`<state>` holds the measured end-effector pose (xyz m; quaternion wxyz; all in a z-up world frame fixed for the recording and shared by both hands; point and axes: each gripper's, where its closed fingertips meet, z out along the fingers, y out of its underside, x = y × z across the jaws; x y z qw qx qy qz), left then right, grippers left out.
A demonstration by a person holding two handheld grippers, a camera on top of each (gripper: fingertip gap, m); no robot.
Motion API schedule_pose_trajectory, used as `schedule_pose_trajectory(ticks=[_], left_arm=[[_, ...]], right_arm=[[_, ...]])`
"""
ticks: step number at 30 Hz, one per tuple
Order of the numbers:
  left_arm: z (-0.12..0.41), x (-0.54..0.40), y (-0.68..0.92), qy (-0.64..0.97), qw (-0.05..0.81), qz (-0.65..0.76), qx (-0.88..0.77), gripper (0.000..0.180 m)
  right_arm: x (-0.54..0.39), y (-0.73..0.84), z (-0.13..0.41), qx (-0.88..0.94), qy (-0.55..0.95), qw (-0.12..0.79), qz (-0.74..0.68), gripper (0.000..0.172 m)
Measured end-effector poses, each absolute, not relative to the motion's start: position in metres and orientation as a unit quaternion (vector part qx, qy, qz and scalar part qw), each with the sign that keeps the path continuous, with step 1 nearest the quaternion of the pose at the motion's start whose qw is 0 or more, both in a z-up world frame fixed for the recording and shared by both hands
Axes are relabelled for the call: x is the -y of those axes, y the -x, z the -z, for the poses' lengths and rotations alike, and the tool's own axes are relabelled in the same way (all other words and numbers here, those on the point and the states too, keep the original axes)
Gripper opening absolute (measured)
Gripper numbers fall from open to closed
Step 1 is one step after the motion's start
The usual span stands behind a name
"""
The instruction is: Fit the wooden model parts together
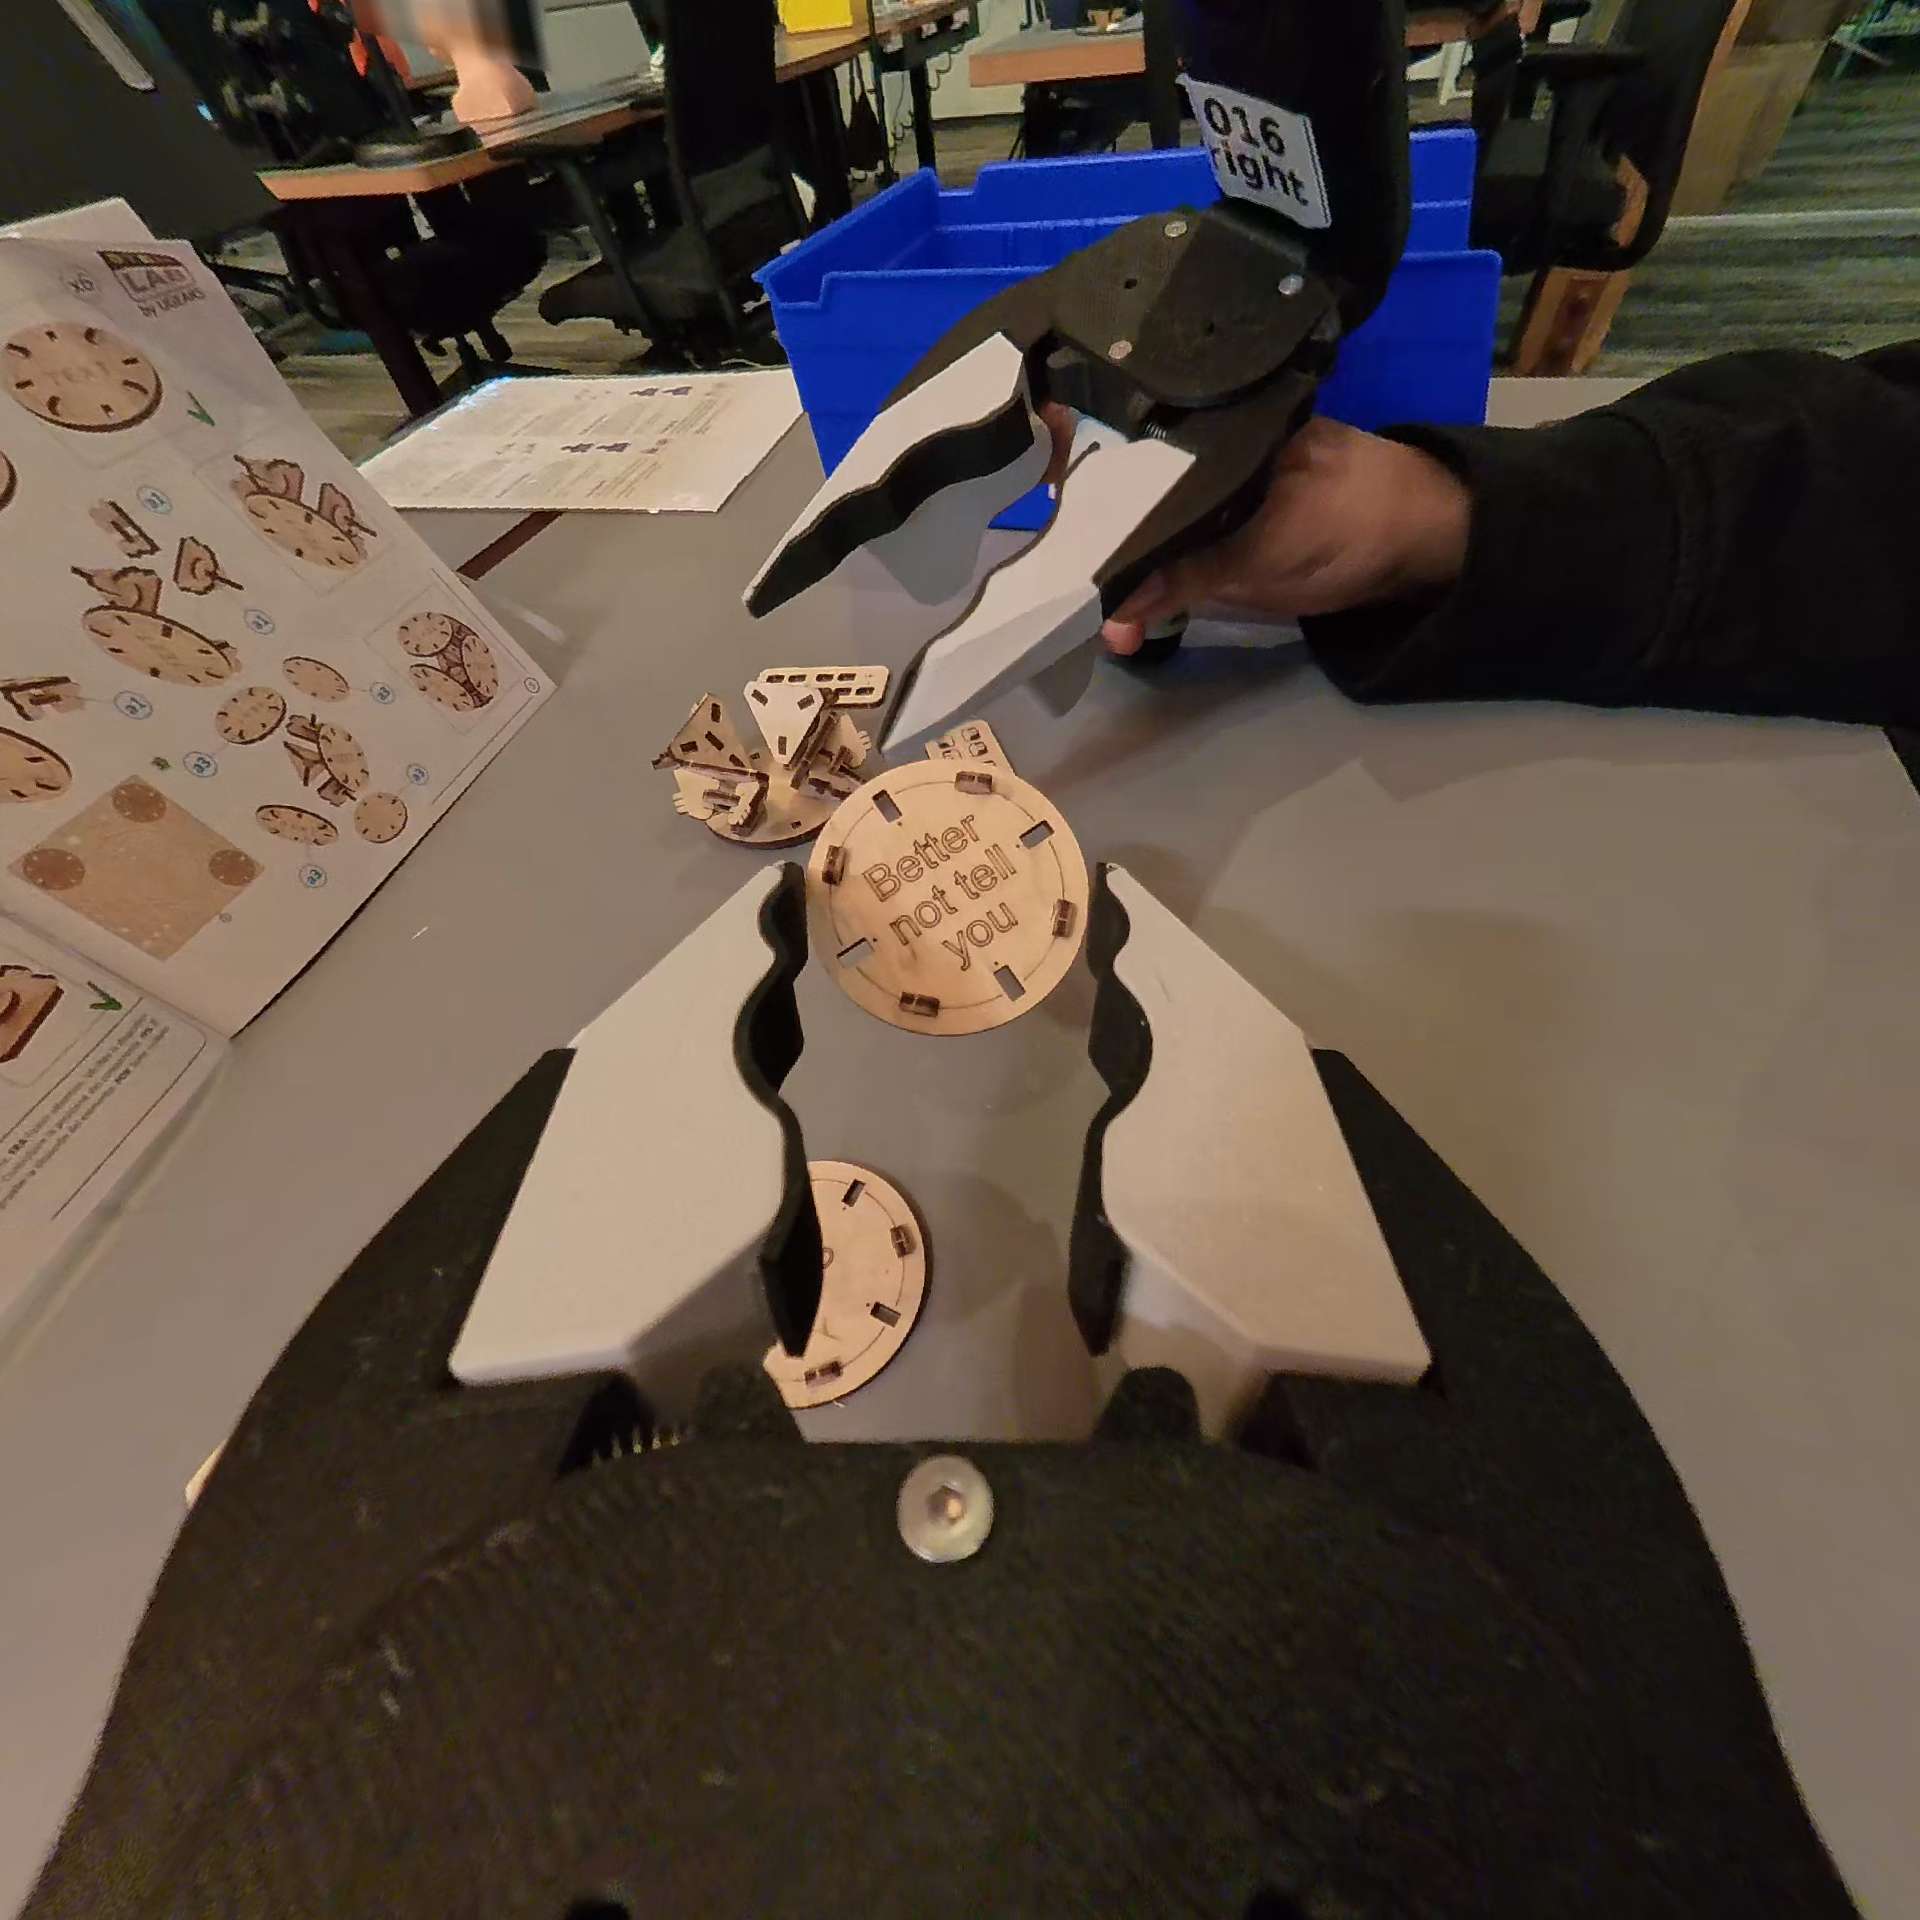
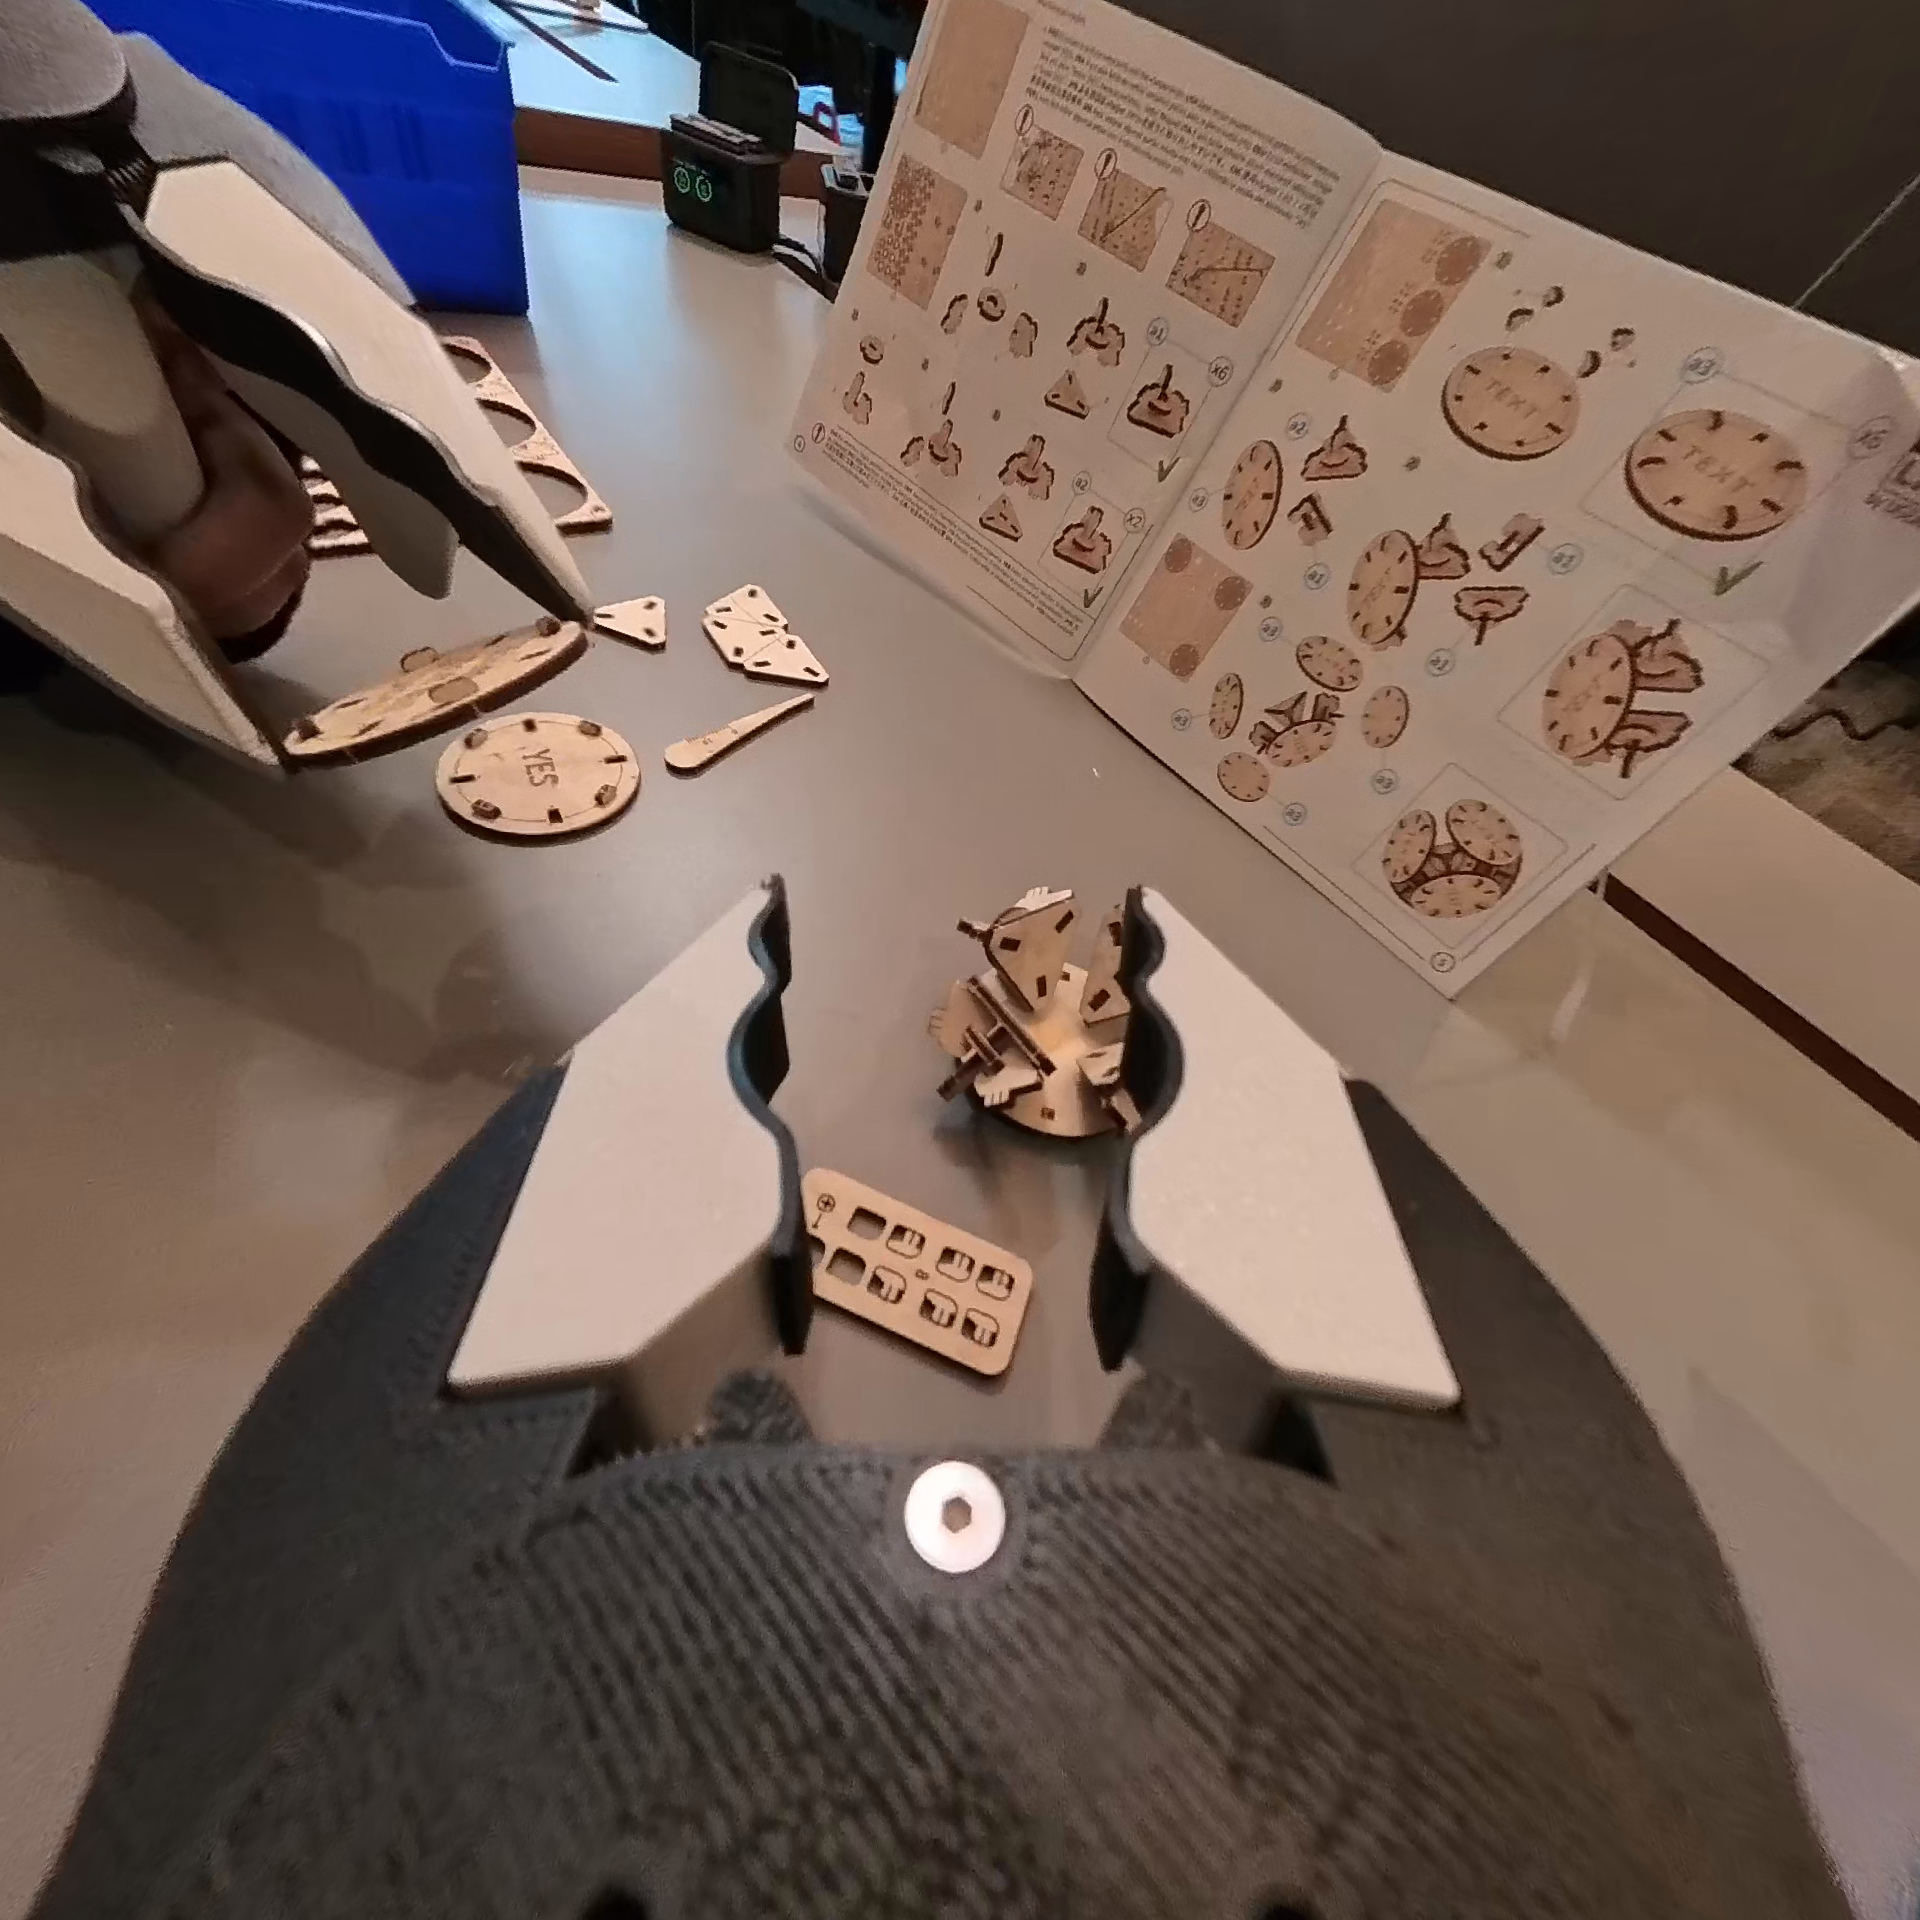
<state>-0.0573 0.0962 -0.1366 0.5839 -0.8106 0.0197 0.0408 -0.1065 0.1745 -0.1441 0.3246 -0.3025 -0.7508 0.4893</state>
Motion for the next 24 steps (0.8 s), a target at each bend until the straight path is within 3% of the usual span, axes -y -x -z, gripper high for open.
schedule_pose_trajectory(ticks=[24], left_arm=[[0.137, -0.096, 0.062, 0.808, 0.589, -0.026, 0.0, 0.051]], right_arm=[[-0.191, 0.113, 0.154, 0.747, 0.365, 0.302, -0.467, 0.064]])
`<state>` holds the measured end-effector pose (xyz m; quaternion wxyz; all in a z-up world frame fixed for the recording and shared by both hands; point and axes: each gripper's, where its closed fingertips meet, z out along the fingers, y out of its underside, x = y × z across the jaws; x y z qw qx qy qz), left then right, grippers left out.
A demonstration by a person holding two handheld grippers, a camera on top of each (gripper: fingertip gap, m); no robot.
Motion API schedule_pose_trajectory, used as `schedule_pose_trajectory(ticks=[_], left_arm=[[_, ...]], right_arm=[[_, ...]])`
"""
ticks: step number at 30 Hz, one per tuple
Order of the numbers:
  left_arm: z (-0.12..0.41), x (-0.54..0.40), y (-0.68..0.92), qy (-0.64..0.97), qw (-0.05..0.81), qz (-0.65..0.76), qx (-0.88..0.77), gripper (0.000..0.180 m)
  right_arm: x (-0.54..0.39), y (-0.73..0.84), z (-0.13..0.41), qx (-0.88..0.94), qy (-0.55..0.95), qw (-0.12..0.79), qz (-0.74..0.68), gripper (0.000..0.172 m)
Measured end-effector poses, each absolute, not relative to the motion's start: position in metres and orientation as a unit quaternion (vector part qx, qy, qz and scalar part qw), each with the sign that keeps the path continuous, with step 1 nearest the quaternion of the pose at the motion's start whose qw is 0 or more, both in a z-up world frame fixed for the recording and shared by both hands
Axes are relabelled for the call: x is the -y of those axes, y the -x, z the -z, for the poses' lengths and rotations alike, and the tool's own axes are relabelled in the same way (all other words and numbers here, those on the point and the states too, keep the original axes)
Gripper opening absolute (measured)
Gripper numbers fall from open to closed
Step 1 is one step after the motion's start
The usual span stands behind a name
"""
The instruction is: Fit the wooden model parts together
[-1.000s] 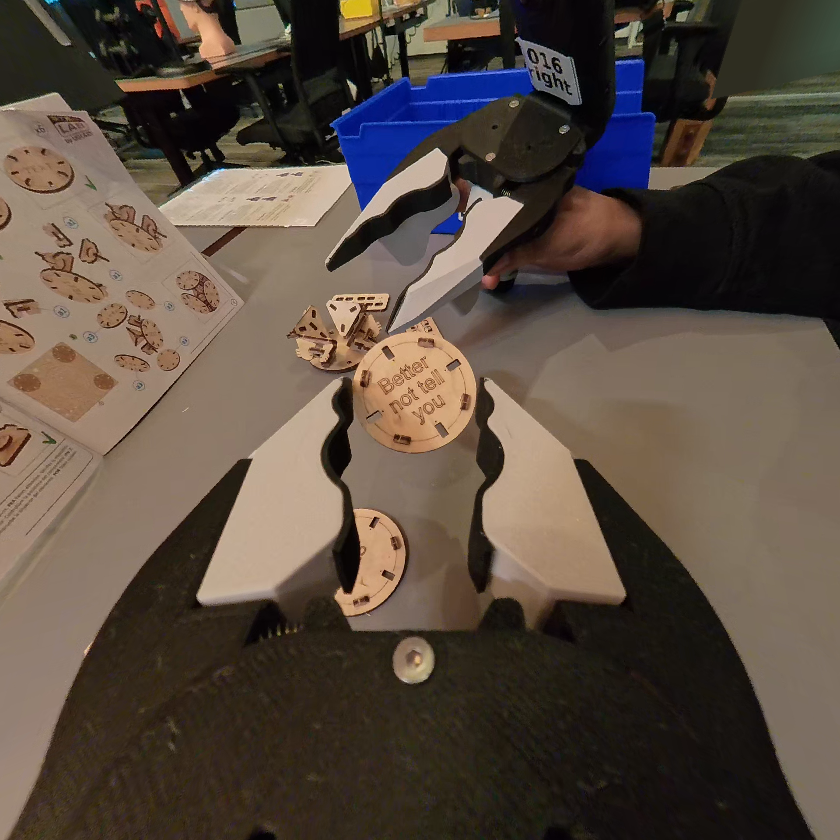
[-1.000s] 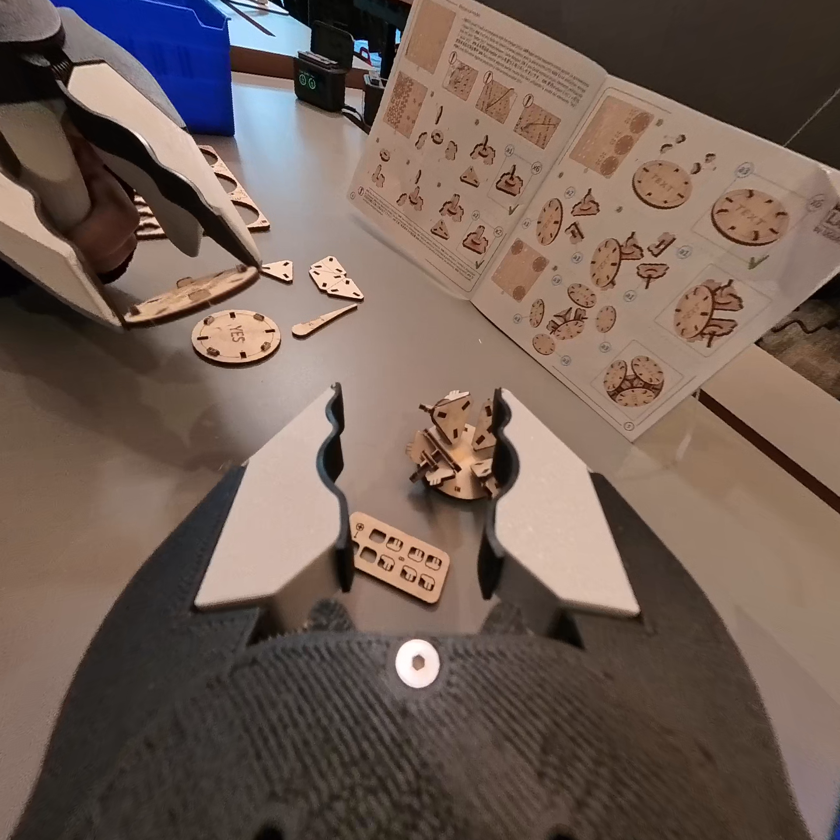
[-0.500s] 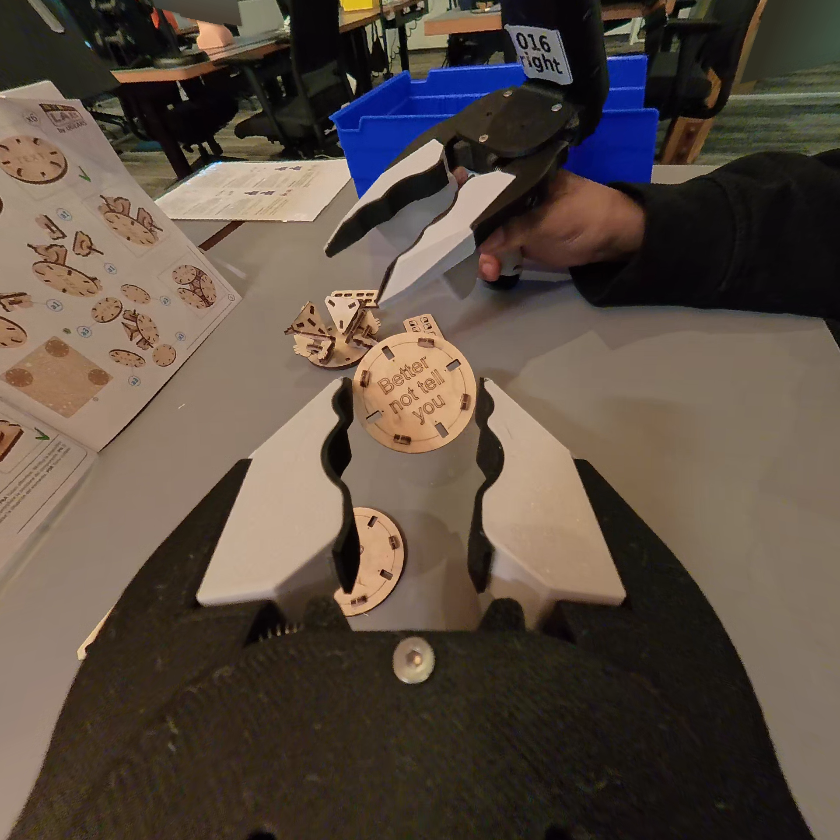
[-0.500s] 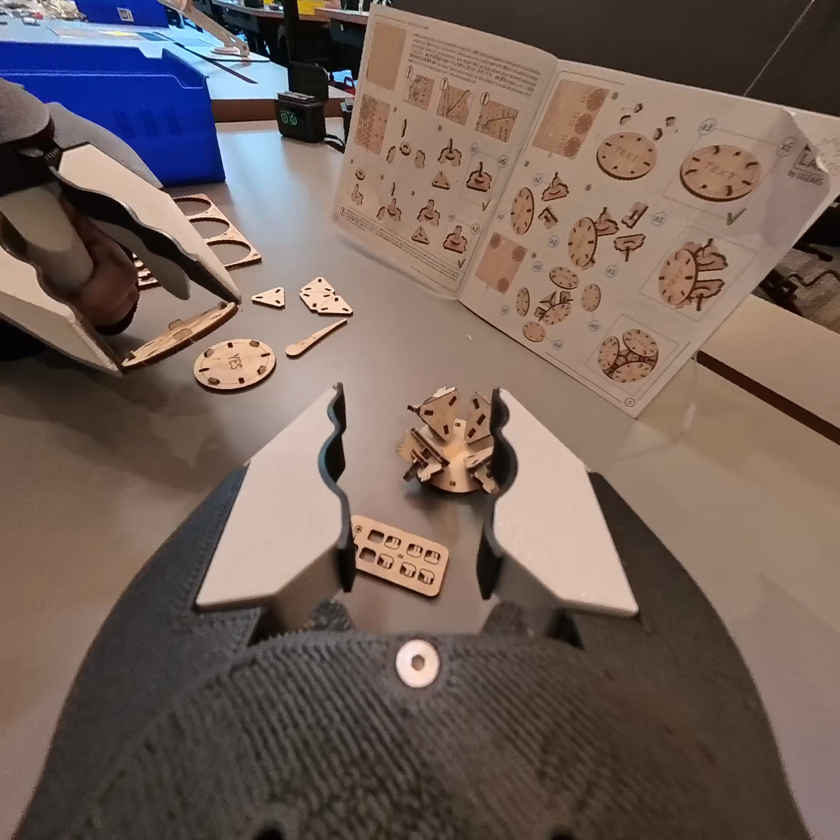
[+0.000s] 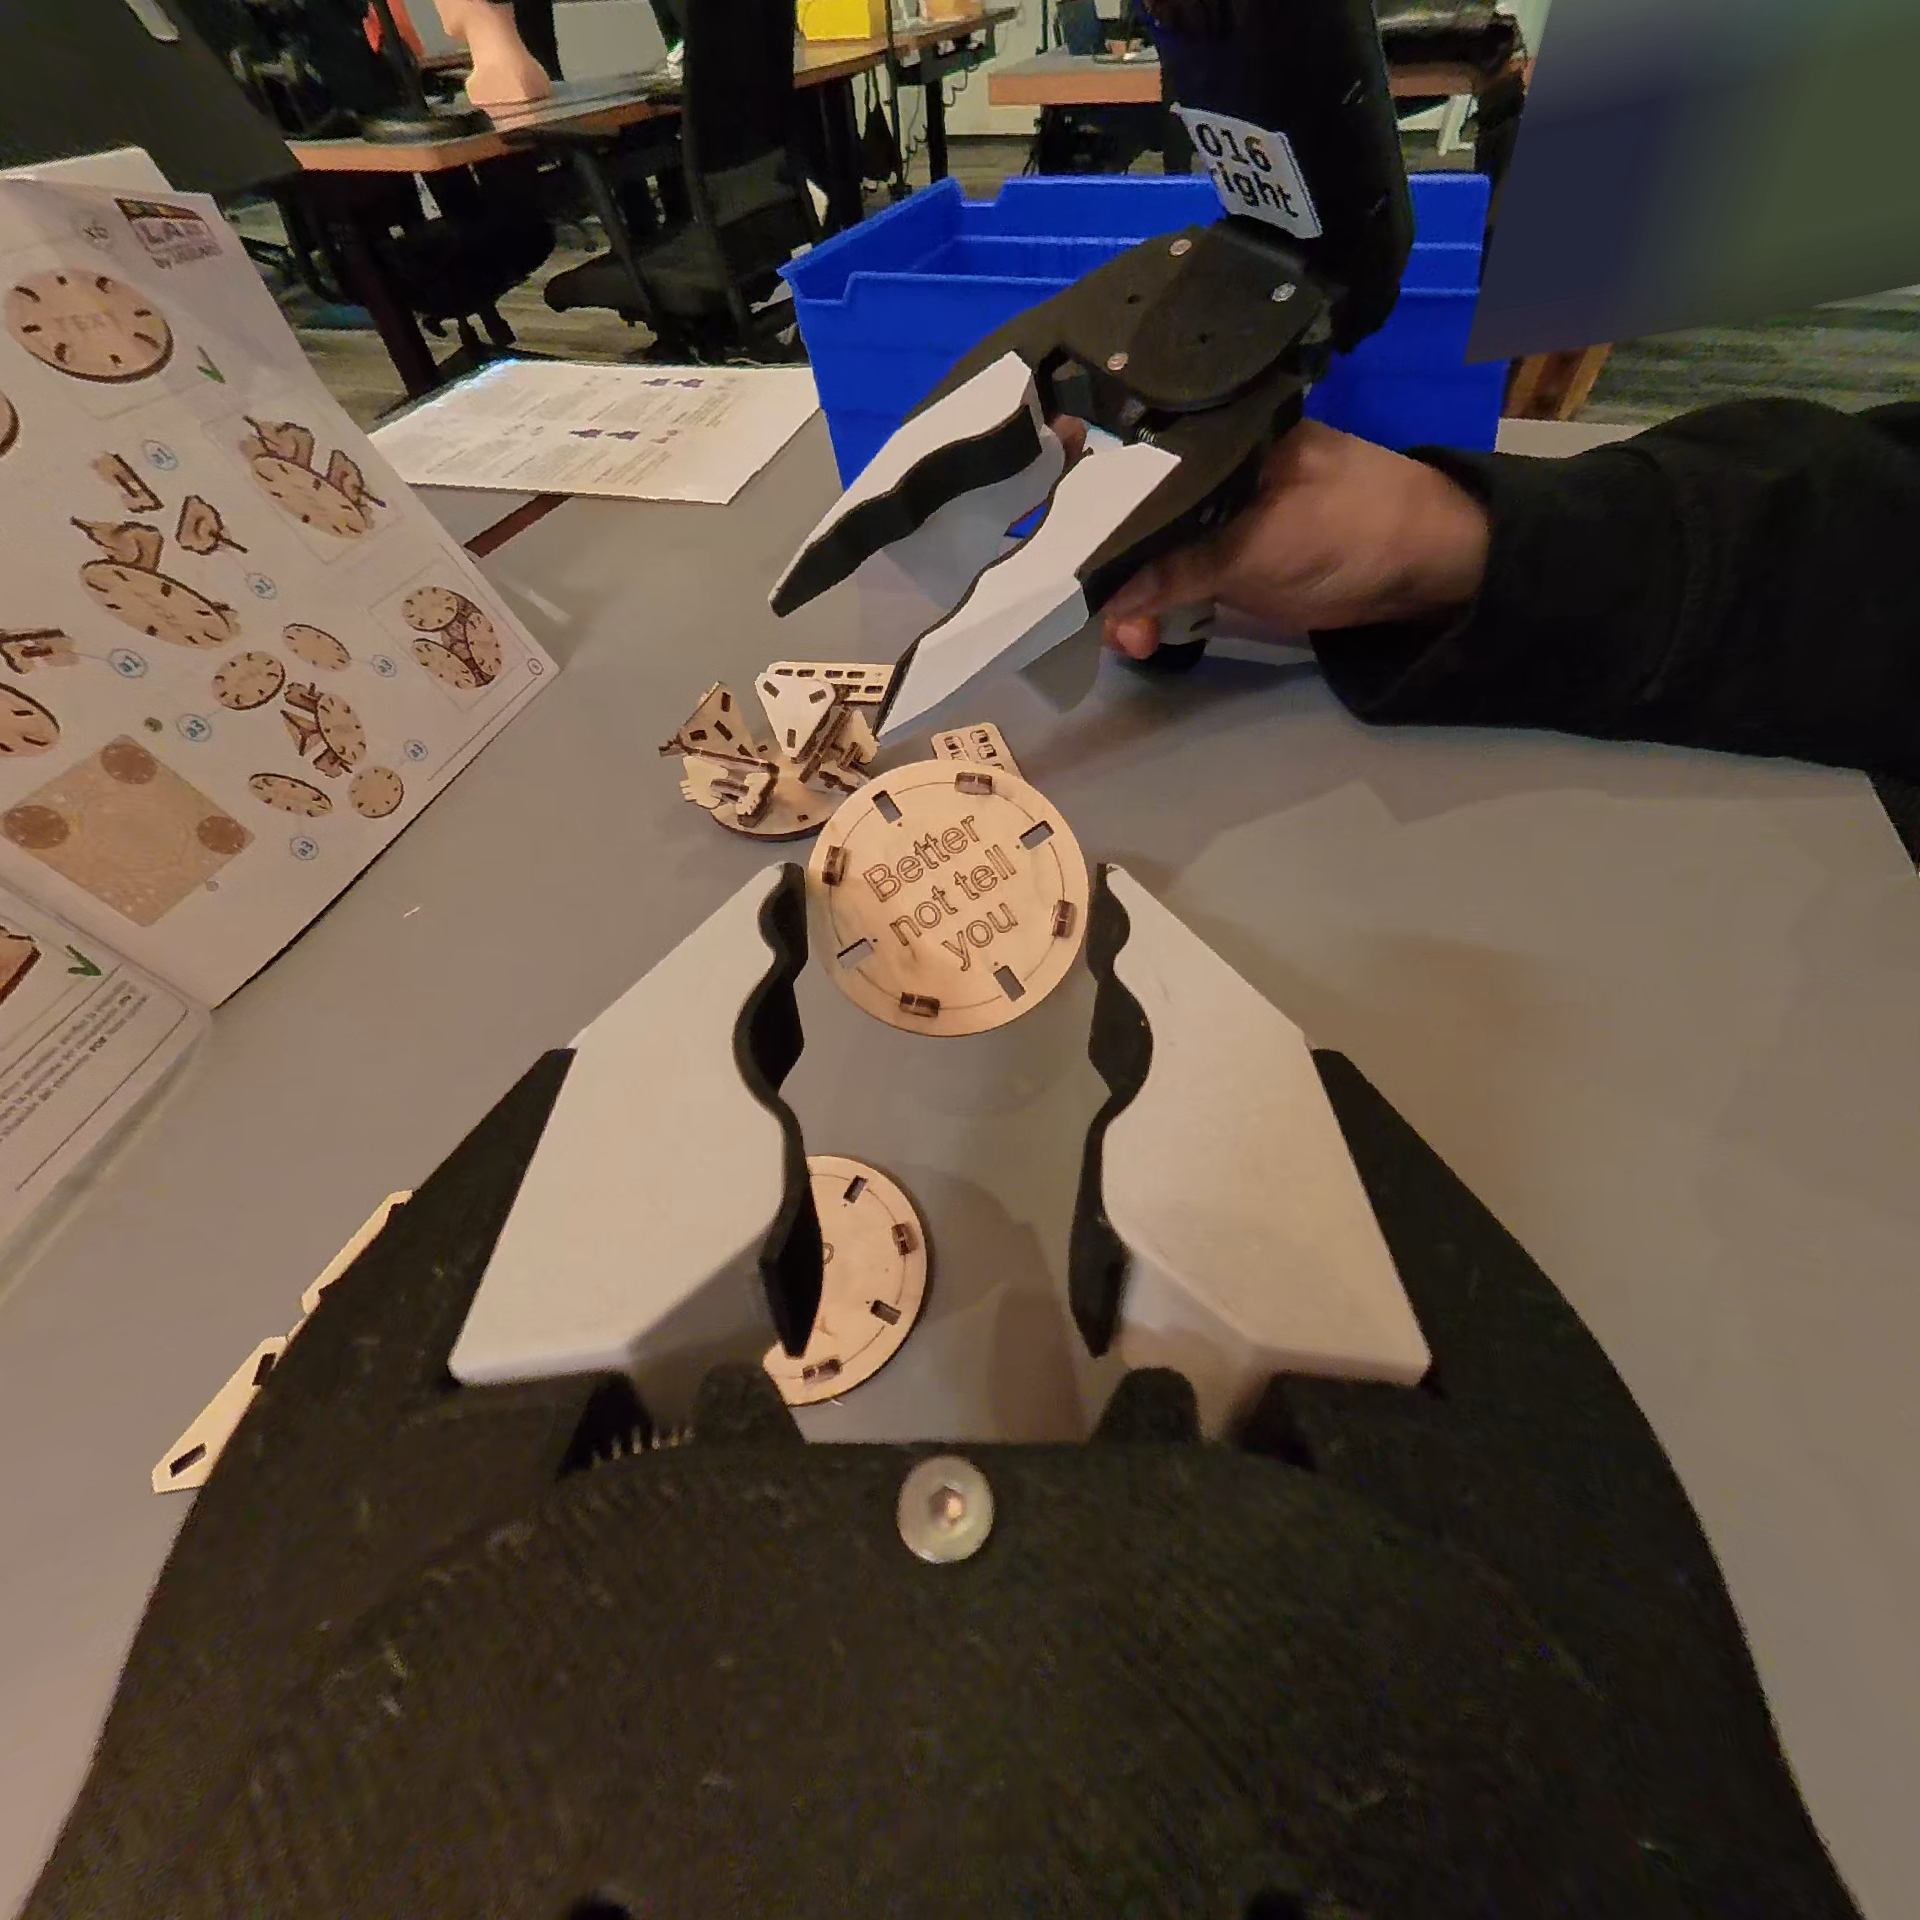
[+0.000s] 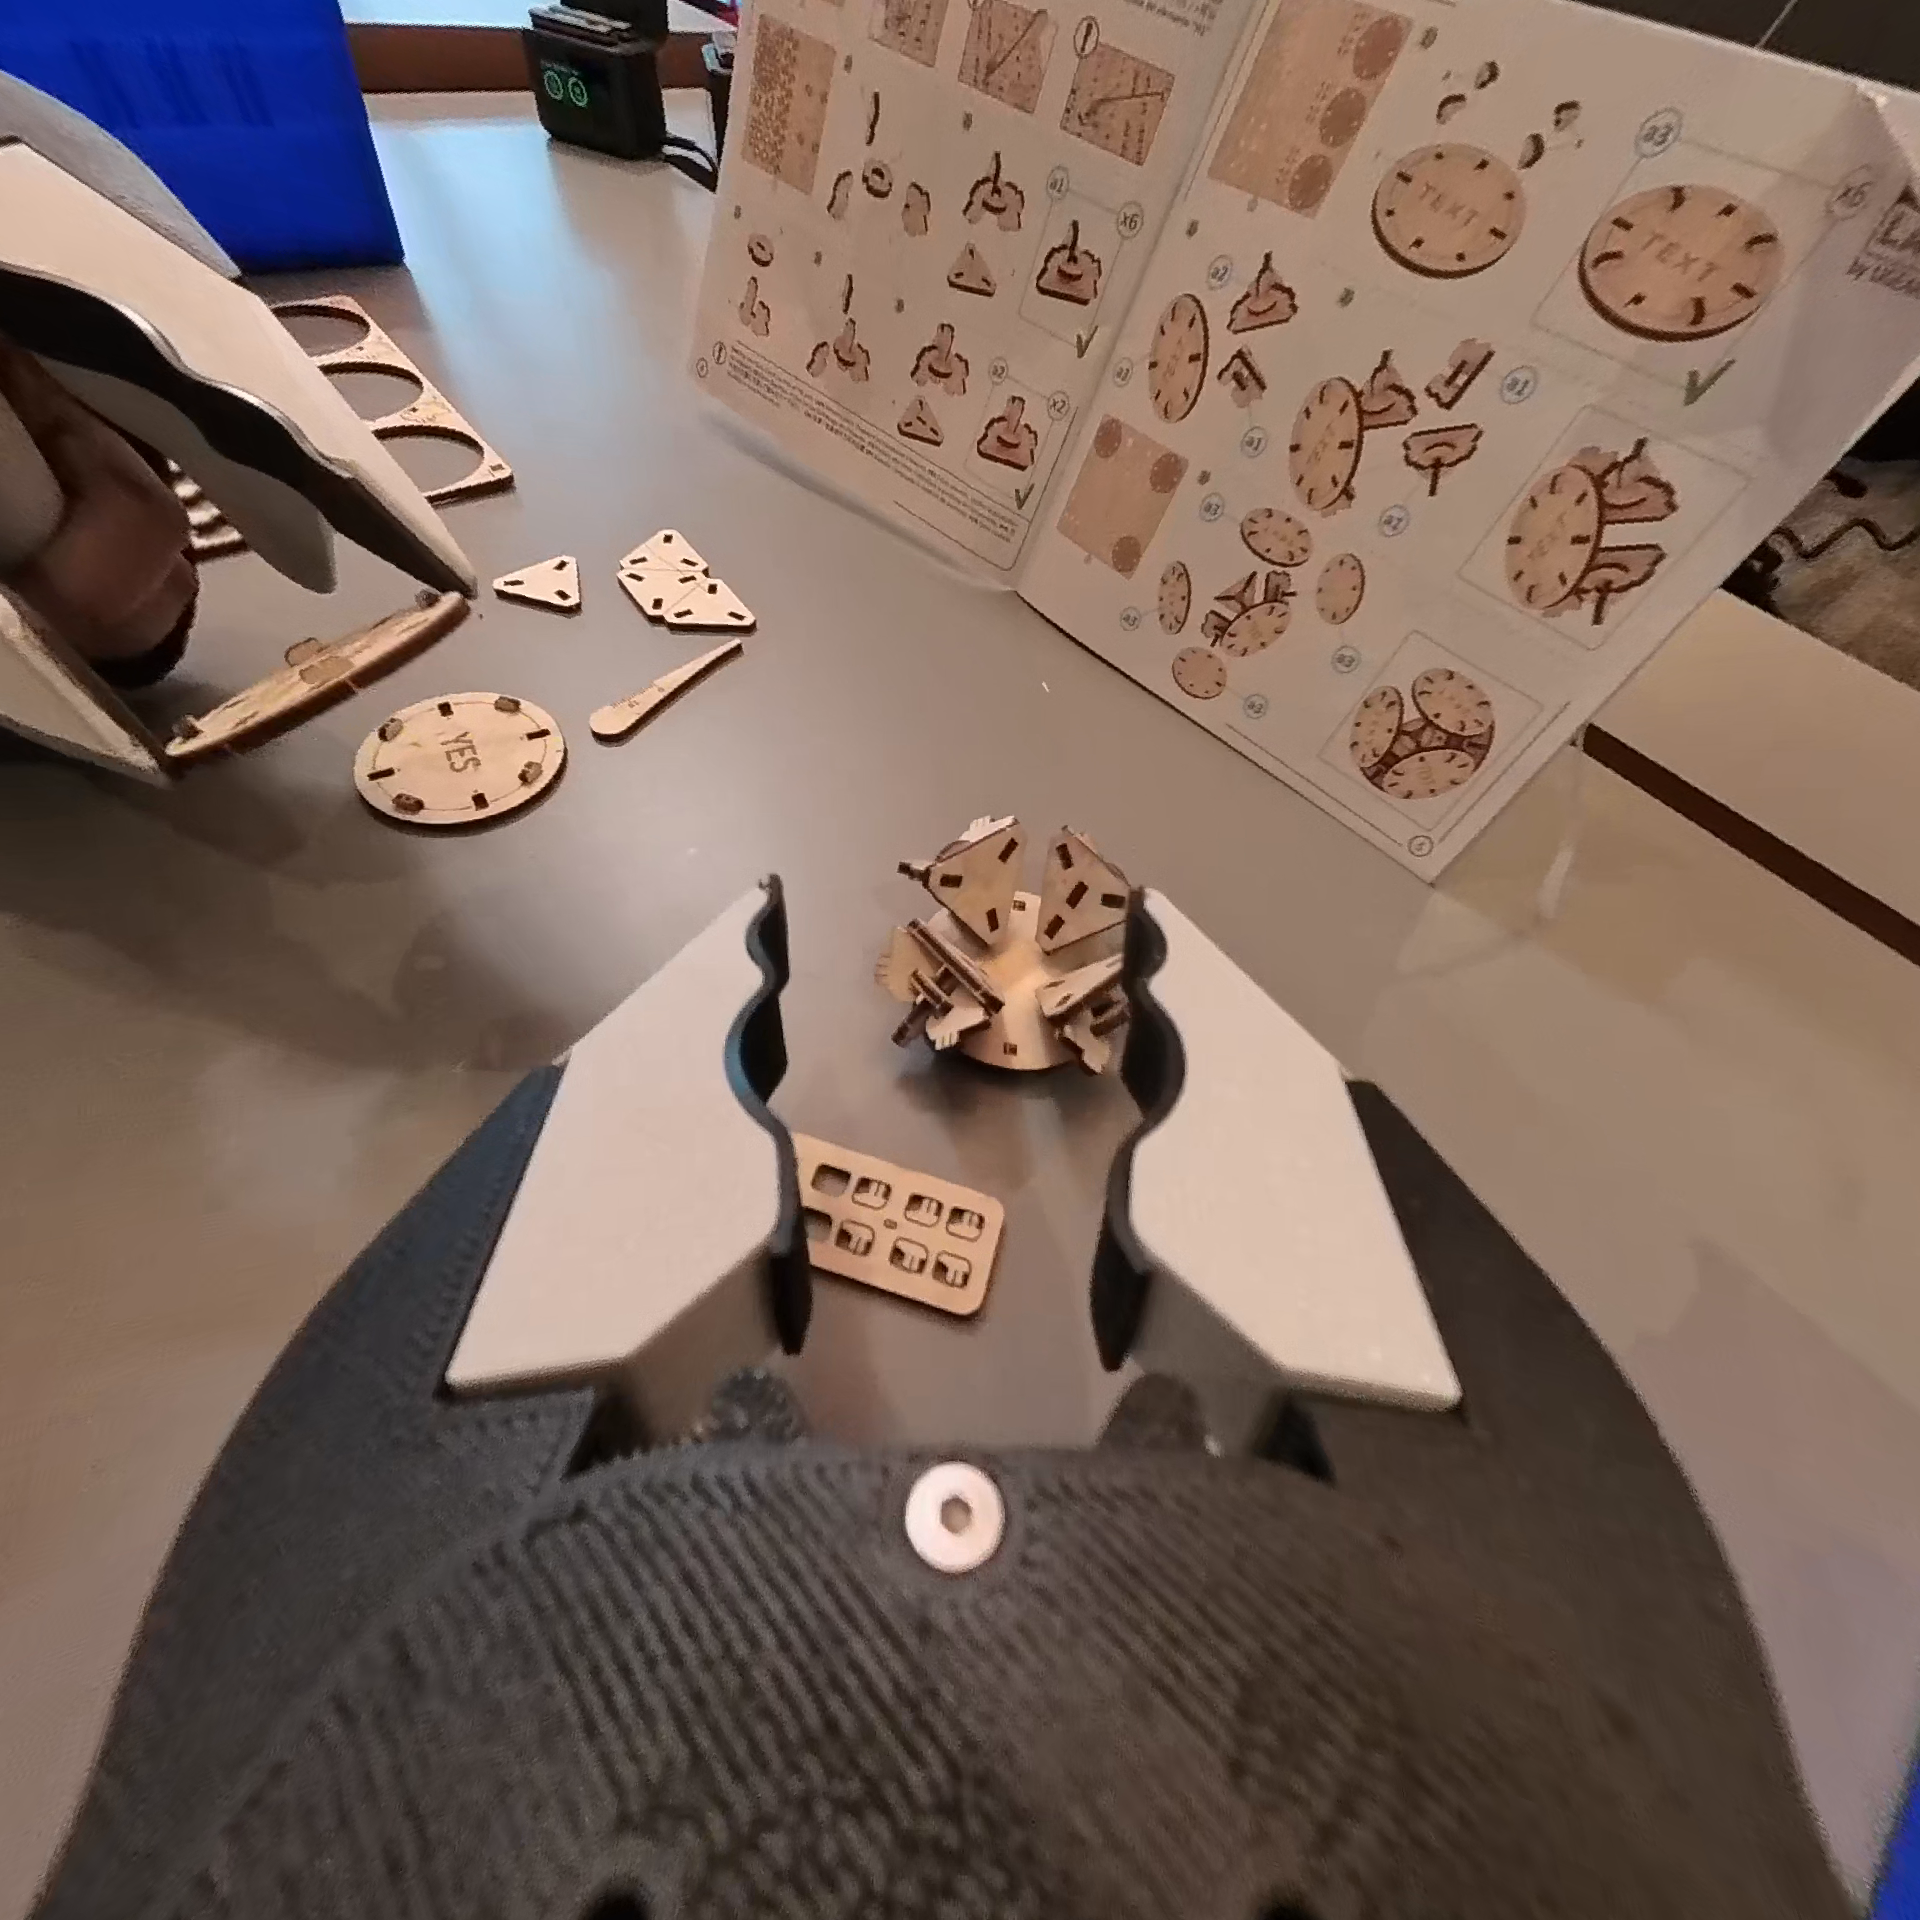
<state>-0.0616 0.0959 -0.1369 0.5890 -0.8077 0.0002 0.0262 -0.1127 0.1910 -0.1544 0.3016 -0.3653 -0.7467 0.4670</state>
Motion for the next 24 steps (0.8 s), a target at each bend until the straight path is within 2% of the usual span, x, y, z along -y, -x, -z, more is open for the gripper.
schedule_pose_trajectory(ticks=[19, 24], left_arm=[[0.139, -0.096, 0.064, 0.808, 0.588, -0.024, 0.007, 0.052], [0.136, -0.095, 0.068, 0.8, 0.599, -0.004, 0.028, 0.052]], right_arm=[[-0.197, 0.116, 0.168, 0.754, 0.404, 0.266, -0.445, 0.08], [-0.195, 0.118, 0.185, 0.774, 0.421, 0.227, -0.414, 0.082]])
